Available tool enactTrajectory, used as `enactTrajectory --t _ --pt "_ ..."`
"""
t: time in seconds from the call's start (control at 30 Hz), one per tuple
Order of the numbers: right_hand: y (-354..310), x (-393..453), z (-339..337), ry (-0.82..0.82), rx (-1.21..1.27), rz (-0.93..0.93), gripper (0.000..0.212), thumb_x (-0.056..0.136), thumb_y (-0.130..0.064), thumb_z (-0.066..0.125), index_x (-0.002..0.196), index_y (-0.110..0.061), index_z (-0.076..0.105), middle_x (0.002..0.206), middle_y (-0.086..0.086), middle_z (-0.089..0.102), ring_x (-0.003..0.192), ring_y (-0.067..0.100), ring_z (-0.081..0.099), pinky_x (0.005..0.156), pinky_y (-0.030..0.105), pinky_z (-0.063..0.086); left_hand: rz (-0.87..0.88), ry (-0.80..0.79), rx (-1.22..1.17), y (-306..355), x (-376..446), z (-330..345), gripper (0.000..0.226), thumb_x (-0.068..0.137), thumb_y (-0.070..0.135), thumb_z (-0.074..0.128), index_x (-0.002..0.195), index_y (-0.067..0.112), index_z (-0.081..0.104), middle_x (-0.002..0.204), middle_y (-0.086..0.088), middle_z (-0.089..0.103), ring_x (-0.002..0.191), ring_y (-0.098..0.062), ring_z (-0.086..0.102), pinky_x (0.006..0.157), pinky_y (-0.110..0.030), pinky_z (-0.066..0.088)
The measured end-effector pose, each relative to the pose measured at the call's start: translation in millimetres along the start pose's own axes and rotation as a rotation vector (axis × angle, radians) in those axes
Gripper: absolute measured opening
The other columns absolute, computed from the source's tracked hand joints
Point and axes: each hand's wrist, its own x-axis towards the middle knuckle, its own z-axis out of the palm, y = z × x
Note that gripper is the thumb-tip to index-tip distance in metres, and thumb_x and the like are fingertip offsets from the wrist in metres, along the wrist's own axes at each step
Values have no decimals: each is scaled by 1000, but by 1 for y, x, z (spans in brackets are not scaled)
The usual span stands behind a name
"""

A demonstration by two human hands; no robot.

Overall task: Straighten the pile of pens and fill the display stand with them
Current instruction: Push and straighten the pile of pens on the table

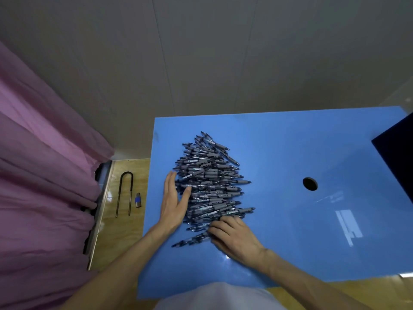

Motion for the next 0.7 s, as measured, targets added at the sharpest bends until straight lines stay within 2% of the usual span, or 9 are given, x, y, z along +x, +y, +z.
enactTrajectory --t 0.1,0.17,0.27,0.33,0.47,0.53,0.7 --pt "-3 6 2 -46 -47 -36 25 104 -32 57 122 -18 66 111 -4 64 95 21 56 75 34 46 5 38 -50 4 4 -3 63 106 40 50 160 22 24 165 7 25 149 -8 26 120 -29 23" --pt "-3 10 2 -72 -58 -30 26 103 -32 56 123 -17 65 107 -2 62 92 21 54 74 34 46 -41 78 -98 3 9 -3 59 106 41 50 158 23 30 161 7 32 147 -9 32 120 -33 29" --pt "-3 12 -1 -108 -38 -37 26 105 -33 52 122 -18 64 108 -2 60 92 21 55 75 33 44 -178 125 -213 3 18 -3 55 106 42 50 155 24 36 158 5 39 146 -14 37 121 -40 33" --pt "-3 10 -1 -127 -31 -41 26 106 -34 50 123 -19 63 110 -3 60 95 21 55 77 33 43 -223 135 -271 5 20 -4 52 106 41 51 153 23 39 155 3 42 143 -16 40 120 -39 34" --pt "-4 14 -4 -173 -39 -25 28 104 -38 51 121 -19 62 109 -3 59 96 20 53 81 32 40 -140 95 -318 11 19 -5 45 105 39 55 146 23 48 146 2 52 134 -12 51 114 -36 42" --pt "-5 18 -7 -196 -39 -7 27 102 -41 50 116 -21 63 104 -4 58 93 19 51 81 33 42 -97 87 -335 13 20 -5 49 100 44 56 144 23 50 143 3 54 131 -10 53 110 -33 44" --pt "-9 19 -11 -211 -29 40 22 100 -41 51 102 -21 60 97 -4 57 88 19 49 77 32 43 -59 70 -295 16 21 -5 61 94 52 54 148 24 48 148 9 50 137 -7 46 113 -30 38"
